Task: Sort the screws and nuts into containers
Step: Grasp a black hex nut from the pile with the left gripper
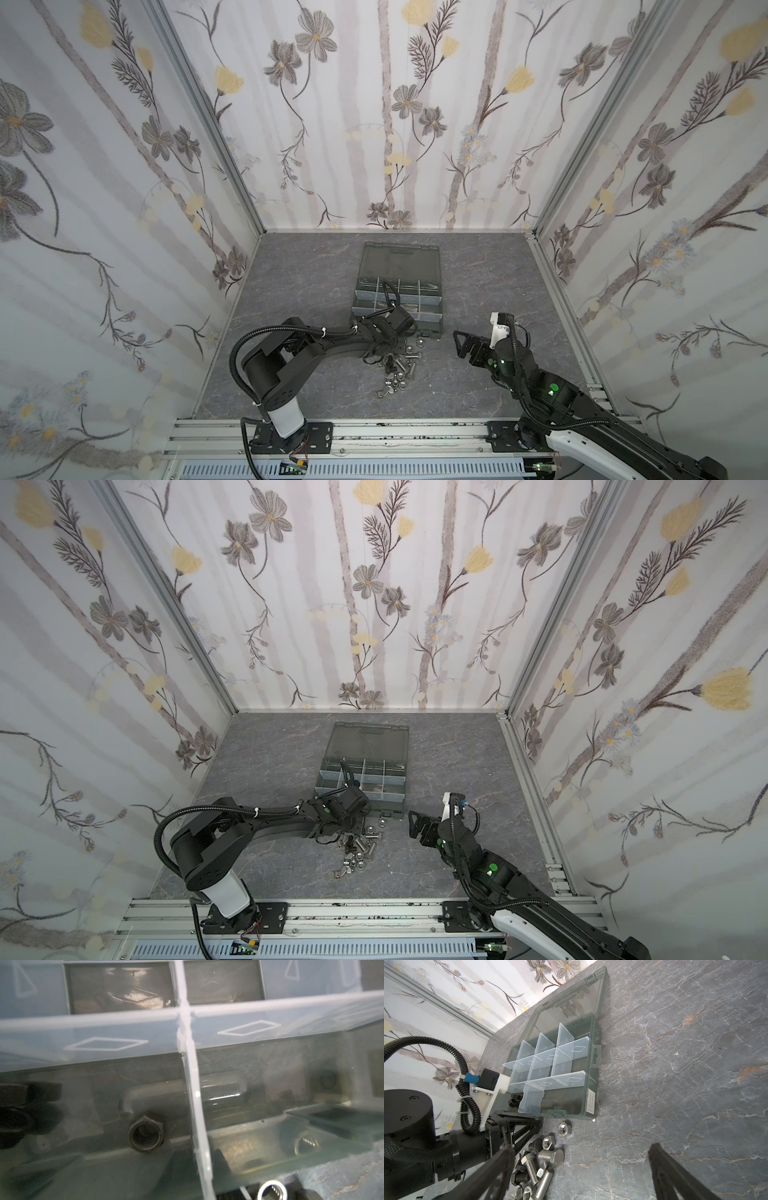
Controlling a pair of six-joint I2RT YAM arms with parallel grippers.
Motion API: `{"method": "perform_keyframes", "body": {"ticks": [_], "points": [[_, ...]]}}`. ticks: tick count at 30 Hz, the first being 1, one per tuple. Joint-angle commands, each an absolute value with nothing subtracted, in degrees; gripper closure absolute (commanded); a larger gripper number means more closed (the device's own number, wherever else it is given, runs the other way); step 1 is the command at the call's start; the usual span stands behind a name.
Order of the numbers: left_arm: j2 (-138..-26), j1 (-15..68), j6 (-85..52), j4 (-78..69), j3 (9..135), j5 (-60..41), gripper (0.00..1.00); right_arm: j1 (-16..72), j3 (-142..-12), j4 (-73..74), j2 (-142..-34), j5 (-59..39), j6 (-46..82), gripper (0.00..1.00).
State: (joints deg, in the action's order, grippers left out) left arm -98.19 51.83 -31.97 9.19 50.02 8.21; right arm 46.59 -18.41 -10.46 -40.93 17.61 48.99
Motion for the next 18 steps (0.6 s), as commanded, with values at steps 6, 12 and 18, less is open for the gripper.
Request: {"method": "perform_keyframes", "body": {"ticks": [6,12,18], "points": [[-98.06,52.50,-32.86,12.74,48.87,7.56,0.76,46.66,-18.38,-9.97,-40.87,18.90,49.48,0.00],[-96.42,52.52,-32.69,12.92,50.03,6.82,0.77,46.65,-18.62,-10.25,-40.69,18.86,49.48,0.00],[-94.93,52.48,-32.32,13.18,51.66,5.64,0.77,46.64,-18.59,-11.08,-40.08,19.12,49.83,0.00]]}}
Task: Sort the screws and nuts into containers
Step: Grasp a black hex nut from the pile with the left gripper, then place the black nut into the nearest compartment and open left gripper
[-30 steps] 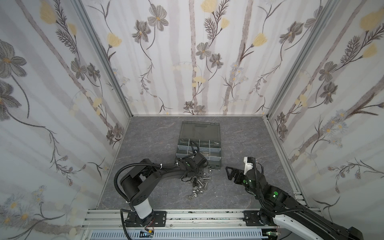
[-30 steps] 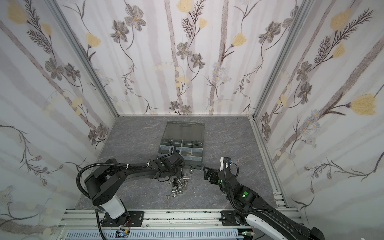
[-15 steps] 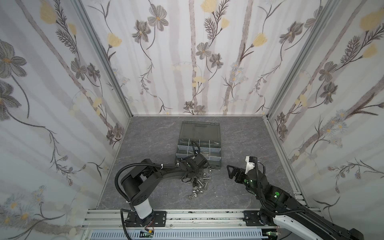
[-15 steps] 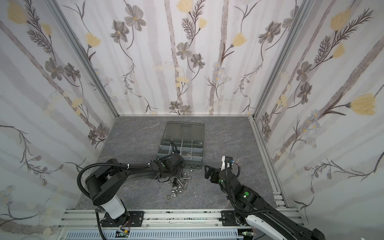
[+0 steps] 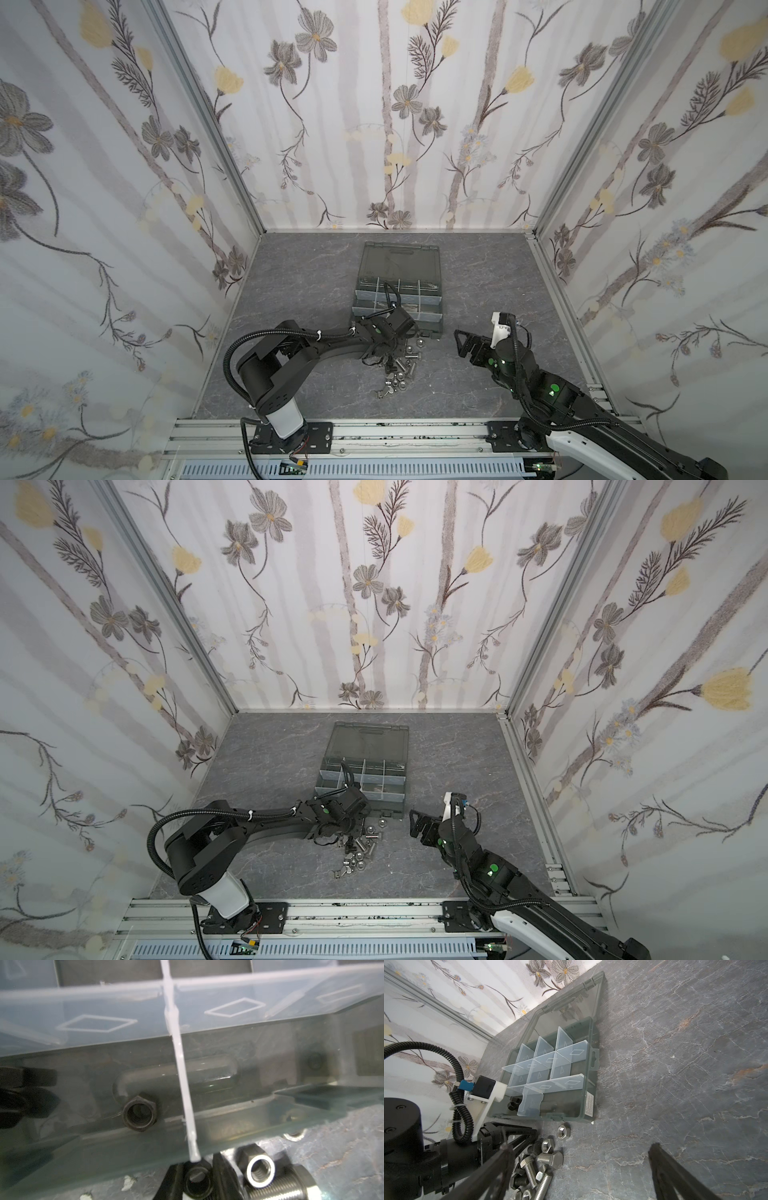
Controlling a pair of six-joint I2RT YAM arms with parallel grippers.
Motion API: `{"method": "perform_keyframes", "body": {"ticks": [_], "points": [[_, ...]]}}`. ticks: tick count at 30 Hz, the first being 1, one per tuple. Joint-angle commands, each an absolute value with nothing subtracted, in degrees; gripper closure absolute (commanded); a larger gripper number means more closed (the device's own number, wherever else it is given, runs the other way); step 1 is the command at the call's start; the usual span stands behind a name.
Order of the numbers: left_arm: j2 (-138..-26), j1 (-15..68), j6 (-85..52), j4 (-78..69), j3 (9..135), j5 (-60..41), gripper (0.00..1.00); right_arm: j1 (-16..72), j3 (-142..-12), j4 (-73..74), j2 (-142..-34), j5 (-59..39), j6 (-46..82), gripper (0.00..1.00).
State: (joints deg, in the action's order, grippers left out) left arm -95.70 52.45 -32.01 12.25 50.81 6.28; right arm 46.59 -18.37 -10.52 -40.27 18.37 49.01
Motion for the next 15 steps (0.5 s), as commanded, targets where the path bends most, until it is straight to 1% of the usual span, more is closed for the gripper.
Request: {"method": "perform_keyframes", "body": {"ticks": [1,15], "points": [[-94.57,52.50,-32.30,13.26,51.82,5.56,0.77,46.66,-18.58,-11.26,-39.85,19.25,49.91,0.00],[-87.83,51.89,-30.30,13.89,52.86,4.52,0.77,46.65,-18.02,-11.34,-39.13,19.60,50.19,0.00]]}}
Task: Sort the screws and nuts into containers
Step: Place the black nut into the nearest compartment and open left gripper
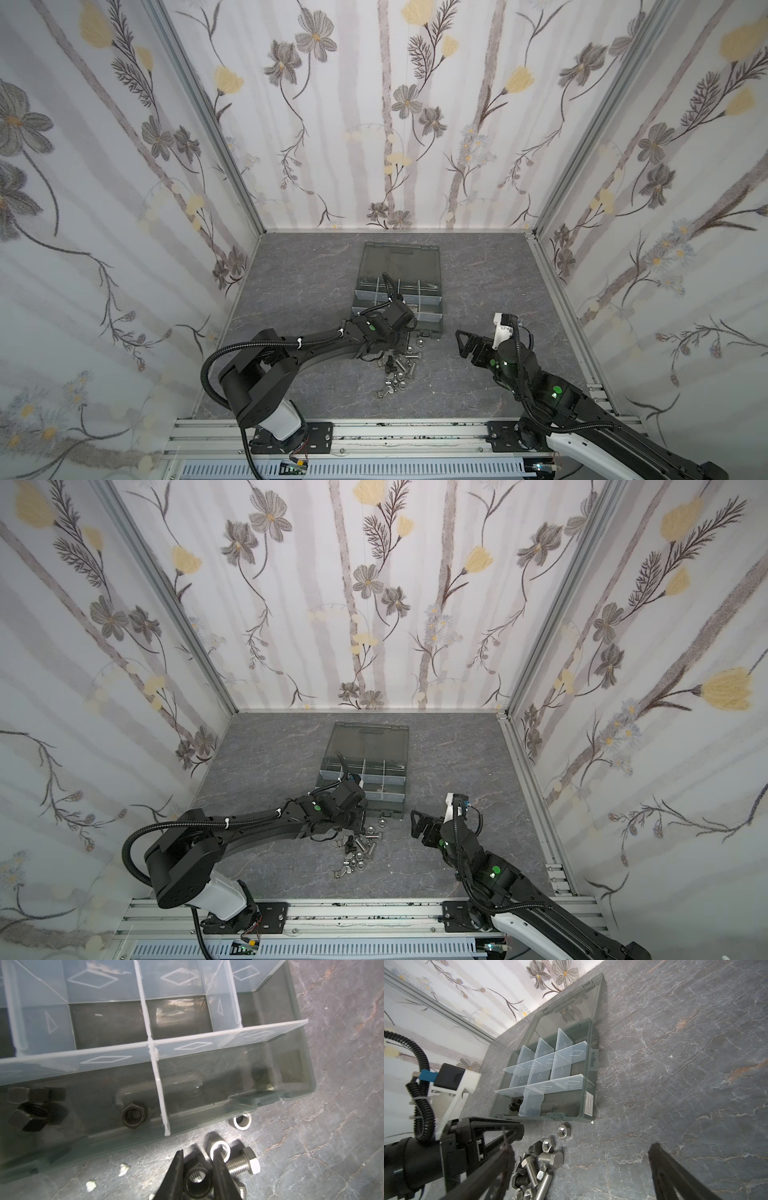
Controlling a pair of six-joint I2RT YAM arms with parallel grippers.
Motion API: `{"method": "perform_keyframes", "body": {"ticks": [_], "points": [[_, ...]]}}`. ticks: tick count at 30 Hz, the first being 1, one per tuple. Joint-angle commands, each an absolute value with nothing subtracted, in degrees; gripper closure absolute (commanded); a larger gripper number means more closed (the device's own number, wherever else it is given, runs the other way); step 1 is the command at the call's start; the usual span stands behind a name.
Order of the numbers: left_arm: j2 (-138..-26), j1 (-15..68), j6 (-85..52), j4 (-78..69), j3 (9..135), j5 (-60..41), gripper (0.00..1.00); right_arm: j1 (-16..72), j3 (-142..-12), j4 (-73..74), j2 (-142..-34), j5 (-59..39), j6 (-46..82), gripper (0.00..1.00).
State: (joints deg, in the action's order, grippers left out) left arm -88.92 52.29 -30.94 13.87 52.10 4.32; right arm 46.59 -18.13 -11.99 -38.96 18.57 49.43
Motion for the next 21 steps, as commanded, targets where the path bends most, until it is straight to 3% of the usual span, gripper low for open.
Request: {"method": "perform_keyframes", "body": {"ticks": [1,21], "points": [[-87.36,51.49,-30.34,13.82,53.20,4.02,0.77,46.63,-18.09,-11.35,-39.10,19.54,50.20,0.00],[-88.84,41.62,-28.30,13.71,52.74,4.58,0.78,46.65,-20.12,-11.78,-40.17,20.20,49.84,0.00]]}}
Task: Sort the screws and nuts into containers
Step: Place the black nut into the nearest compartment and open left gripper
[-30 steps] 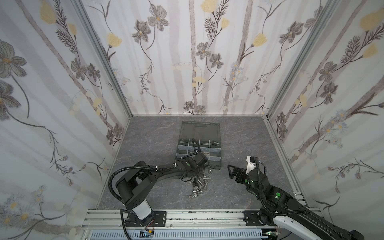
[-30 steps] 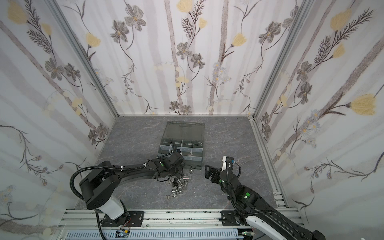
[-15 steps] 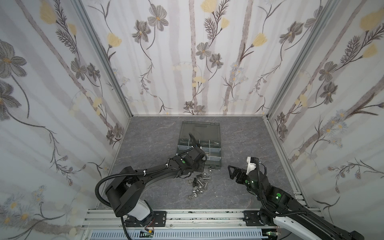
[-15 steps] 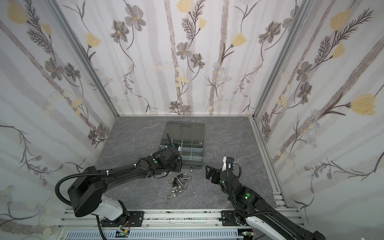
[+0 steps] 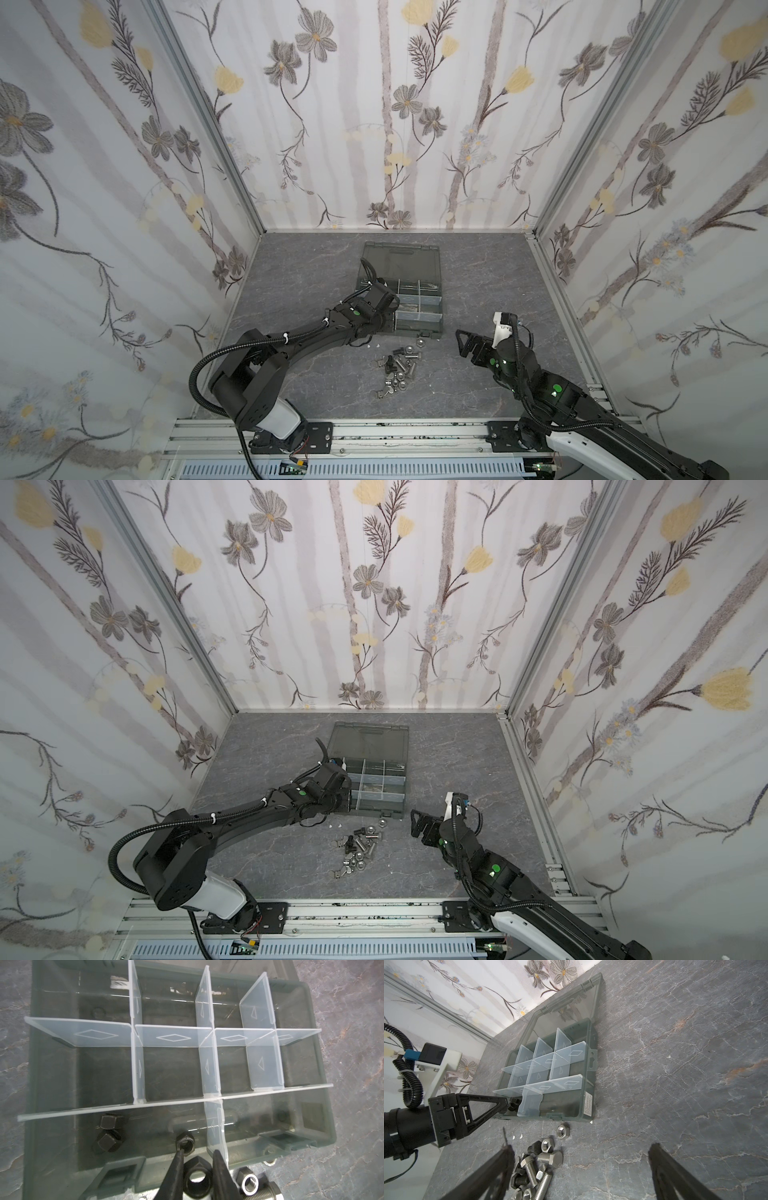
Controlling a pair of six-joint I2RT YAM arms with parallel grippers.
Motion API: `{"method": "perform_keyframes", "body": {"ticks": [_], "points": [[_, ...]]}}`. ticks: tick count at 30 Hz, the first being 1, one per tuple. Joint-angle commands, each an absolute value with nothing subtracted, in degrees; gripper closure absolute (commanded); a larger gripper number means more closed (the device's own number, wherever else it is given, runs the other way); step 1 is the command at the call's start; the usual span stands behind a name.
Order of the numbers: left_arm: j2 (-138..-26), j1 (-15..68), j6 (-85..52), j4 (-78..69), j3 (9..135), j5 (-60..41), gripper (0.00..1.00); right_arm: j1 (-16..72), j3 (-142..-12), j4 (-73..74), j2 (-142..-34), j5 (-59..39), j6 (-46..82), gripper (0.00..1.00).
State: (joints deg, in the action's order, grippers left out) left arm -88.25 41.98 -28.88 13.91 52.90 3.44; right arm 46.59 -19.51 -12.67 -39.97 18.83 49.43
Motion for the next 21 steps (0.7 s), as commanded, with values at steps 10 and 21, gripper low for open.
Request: {"method": "perform_keyframes", "body": {"ticks": [10,21], "points": [[-88.49,41.22,-28.71,13.62,51.61,5.69,0.69,46.65,-19.82,-12.04,-40.08,19.95,50.36,0.00],[-85.39,41.22,-29.73,13.36,49.41,7.90,0.67,46.67,-19.72,-12.66,-39.91,19.51,50.87,0.00]]}}
